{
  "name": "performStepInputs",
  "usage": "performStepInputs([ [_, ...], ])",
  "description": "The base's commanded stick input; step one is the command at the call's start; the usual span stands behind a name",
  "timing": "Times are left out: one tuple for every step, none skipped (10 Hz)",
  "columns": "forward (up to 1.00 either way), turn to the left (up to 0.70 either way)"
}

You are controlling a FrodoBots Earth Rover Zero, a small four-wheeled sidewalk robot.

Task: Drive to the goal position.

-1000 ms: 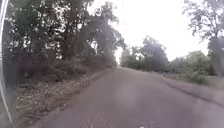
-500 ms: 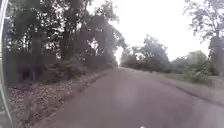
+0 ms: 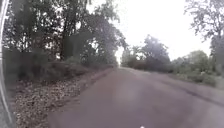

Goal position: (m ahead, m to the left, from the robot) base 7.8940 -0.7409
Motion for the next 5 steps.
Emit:
performStepInputs([
  [0.70, -0.20],
  [0.70, -0.16],
  [0.70, -0.10],
  [0.70, -0.04],
  [0.70, 0.01],
])
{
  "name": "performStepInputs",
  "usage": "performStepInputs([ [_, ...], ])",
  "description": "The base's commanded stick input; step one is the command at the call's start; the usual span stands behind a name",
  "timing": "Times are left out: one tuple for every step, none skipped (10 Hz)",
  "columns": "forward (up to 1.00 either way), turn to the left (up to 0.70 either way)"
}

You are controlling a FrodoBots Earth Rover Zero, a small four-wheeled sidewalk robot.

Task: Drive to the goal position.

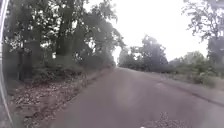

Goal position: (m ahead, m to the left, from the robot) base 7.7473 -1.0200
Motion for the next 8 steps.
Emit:
performStepInputs([
  [0.70, 0.01],
  [0.70, 0.01],
  [0.70, 0.01],
  [0.70, 0.01],
  [0.70, 0.01],
  [0.70, 0.01],
  [0.70, 0.01],
  [0.70, 0.01],
])
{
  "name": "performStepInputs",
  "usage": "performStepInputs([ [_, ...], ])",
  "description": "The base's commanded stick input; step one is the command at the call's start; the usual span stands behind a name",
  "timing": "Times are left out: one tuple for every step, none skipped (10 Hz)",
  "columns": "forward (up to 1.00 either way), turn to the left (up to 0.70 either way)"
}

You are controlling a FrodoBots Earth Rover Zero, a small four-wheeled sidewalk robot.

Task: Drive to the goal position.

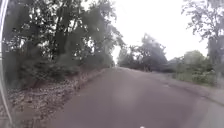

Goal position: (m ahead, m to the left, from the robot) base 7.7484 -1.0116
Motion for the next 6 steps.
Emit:
performStepInputs([
  [0.70, 0.01],
  [0.70, 0.01],
  [0.70, 0.01],
  [0.70, 0.01],
  [0.70, 0.01],
  [0.70, 0.01],
])
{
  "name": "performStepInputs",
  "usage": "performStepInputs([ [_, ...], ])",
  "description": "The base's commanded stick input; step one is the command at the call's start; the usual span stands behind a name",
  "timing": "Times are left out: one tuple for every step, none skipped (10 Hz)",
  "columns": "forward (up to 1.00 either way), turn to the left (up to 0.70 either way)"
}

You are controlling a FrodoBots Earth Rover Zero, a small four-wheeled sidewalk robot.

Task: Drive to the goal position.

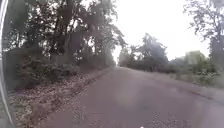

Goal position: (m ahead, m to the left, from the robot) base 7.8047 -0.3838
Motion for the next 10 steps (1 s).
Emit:
performStepInputs([
  [0.70, 0.01],
  [0.70, 0.01],
  [0.70, 0.01],
  [0.70, 0.01],
  [0.70, 0.01],
  [0.70, 0.01],
  [0.70, -0.18],
  [0.70, -0.28],
  [0.70, -0.17],
  [0.70, -0.06],
])
